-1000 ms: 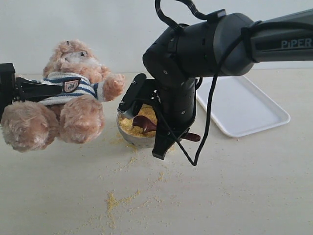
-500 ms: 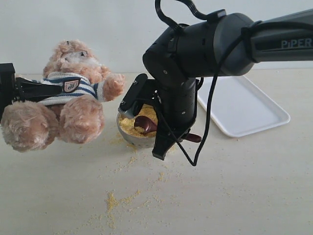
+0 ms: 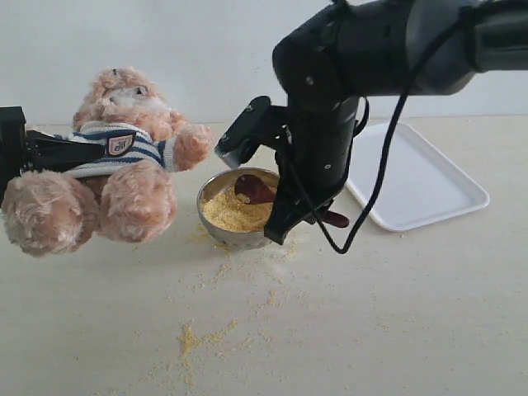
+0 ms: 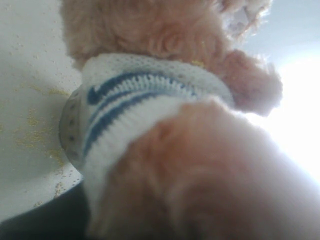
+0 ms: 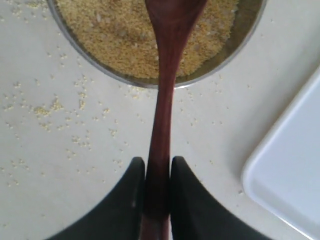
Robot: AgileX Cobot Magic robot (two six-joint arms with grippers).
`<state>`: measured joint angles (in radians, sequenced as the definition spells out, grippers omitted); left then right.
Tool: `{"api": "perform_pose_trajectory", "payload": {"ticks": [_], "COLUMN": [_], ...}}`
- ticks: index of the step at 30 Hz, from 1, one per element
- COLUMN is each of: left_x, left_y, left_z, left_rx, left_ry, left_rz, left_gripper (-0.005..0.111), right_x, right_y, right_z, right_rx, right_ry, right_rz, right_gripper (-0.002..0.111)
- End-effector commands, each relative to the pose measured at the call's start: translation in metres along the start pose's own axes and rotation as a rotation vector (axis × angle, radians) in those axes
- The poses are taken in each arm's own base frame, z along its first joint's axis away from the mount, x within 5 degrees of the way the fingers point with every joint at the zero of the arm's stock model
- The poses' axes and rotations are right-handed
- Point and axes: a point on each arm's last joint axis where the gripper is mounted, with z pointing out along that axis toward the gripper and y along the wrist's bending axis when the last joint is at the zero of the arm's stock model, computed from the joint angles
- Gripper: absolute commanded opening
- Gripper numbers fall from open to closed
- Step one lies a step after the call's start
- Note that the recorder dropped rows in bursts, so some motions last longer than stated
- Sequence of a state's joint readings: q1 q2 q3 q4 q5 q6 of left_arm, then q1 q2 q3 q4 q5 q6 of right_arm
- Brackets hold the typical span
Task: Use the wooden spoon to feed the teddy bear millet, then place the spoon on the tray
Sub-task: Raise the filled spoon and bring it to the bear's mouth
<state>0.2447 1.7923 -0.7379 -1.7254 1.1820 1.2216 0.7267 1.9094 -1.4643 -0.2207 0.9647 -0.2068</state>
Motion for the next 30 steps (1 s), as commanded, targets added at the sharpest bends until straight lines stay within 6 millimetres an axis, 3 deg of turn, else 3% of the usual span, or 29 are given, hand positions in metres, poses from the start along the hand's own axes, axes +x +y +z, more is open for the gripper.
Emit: {"api": "perform_pose_trajectory", "payload": {"ticks": [1, 11, 17, 23, 30], "left_x": [-0.003, -0.002, 0.002, 0.02, 0.056], "left_y": [-0.003, -0.003, 0.0, 0.009, 0.021], "left_z": [0.0, 0.0, -0.001, -0.003, -0.009], "left_rx": [0.025, 0.024, 0.019, -0.003, -0.022], "left_ry": [-0.014, -0.014, -0.009, 0.025, 0.094], "left_rz": [0.011, 0.057, 0.052, -0.005, -0.132], "left_gripper": [0.005, 0.005, 0.005, 0.005, 0.005], "right_x": [0.009, 0.023, 0.033, 0.041, 0.046], "right_y": [-0.015, -0.032, -0.039, -0.036, -0.033], "right_z": [-0.012, -0.017, -0.03, -0.058, -0.087], "right_rx": [-0.042, -0.28, -0.348, -0.374, -0.381], "right_ry": [-0.01, -0.042, -0.049, -0.065, -0.134], "right_rz": [0.049, 0.207, 0.248, 0.209, 0.216], "right_gripper": [0.0, 0.0, 0.0, 0.0, 0.0]}}
